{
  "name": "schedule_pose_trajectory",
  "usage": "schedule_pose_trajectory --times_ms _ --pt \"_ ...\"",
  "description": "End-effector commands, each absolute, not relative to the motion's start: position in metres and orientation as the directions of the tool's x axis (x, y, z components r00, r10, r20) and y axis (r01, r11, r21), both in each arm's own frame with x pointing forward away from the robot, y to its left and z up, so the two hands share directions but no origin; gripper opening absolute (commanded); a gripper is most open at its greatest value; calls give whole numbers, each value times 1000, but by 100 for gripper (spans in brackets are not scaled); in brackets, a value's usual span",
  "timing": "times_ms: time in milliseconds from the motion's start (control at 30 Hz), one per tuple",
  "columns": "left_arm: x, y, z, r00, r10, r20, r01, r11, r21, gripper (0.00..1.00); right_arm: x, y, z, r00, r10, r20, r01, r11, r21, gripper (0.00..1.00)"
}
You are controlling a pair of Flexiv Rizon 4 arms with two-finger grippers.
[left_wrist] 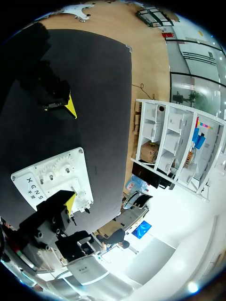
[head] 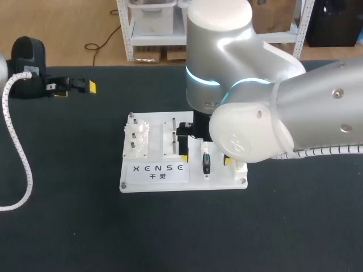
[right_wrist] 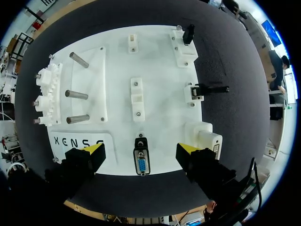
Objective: Insert the USB connector, Ethernet cable, and multi-pin plug into their matching sockets one by one.
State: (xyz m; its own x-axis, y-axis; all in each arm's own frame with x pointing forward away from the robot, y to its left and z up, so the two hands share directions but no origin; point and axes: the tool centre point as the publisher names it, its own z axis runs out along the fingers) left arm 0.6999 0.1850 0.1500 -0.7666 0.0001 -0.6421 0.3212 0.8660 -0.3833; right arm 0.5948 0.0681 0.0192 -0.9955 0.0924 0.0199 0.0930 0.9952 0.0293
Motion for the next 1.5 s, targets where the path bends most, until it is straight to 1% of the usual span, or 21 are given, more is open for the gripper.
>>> schedule_pose_trajectory --times_ms 33,633,1033,1067,1100,1133,1167,1233,1333,1500 --pt "700 185 150 -767 0 -642 321 866 -383 100 594 68 19 -995 93 19 94 995 30 100" --pt "700 185 150 -767 0 -642 321 866 -383 100 593 67 20 -994 107 30 108 993 47 100" --pt "700 185 150 -767 0 -642 321 866 -383 100 594 70 20 -995 97 24 97 995 31 100" --pt "700 185 150 -767 0 -642 321 866 -383 100 594 70 20 -995 96 24 97 995 29 96" --pt "700 185 150 -767 0 -642 321 866 -383 100 594 70 20 -995 96 22 97 995 26 82" --pt "700 185 150 -767 0 -642 321 866 -383 100 594 70 20 -995 96 21 97 995 25 72" --pt "700 185 150 -767 0 -642 321 866 -383 100 594 70 19 -995 95 19 96 995 19 59" --pt "700 185 150 -767 0 -642 321 866 -383 100 594 70 19 -995 95 18 95 995 12 48" --pt "700 185 150 -767 0 -642 321 866 -383 100 593 70 17 -995 98 16 98 995 4 44" --pt "700 185 150 -767 0 -642 321 866 -383 100 594 68 15 -995 100 18 100 995 -2 43"
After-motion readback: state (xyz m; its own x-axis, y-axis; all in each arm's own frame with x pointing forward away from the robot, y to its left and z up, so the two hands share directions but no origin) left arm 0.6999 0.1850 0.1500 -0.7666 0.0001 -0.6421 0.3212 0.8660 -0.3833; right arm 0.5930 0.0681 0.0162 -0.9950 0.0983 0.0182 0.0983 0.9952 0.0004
